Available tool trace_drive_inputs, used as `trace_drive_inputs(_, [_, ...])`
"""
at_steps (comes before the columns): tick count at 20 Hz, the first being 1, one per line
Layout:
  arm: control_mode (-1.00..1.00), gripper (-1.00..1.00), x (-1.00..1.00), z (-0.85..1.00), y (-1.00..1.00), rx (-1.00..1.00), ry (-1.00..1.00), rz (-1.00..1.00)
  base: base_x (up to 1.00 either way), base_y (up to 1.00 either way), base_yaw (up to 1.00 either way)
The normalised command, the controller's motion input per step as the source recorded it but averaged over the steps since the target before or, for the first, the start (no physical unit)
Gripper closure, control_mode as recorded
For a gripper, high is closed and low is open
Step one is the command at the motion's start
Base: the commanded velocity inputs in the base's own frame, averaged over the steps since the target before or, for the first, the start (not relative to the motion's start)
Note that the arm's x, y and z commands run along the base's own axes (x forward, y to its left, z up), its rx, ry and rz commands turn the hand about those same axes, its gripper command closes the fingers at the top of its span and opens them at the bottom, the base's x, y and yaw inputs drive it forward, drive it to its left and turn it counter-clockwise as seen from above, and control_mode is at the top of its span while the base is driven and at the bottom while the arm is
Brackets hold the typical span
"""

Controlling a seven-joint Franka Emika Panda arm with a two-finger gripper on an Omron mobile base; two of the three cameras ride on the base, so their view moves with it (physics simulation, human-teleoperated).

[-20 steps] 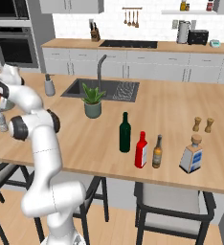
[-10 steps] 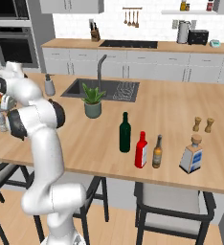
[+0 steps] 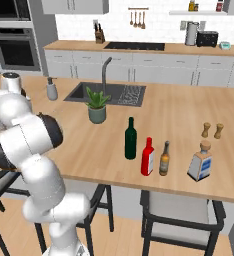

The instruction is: Move the plastic bottles in the middle to the plastics group, and the glass bottles in the middle to the glass group.

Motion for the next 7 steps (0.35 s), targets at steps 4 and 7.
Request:
trace_drive_inputs(4, [-1.00, -1.00, -0.45, 1.00, -0.27, -0.06, 0.01, -0.51, 0.00, 0.00, 0.00])
trace_drive_inputs(7, [-1.00, -1.00, -0.62, 0.86, -0.36, -0.02, -0.02, -0.51, 0.00, 0.00, 0.00])
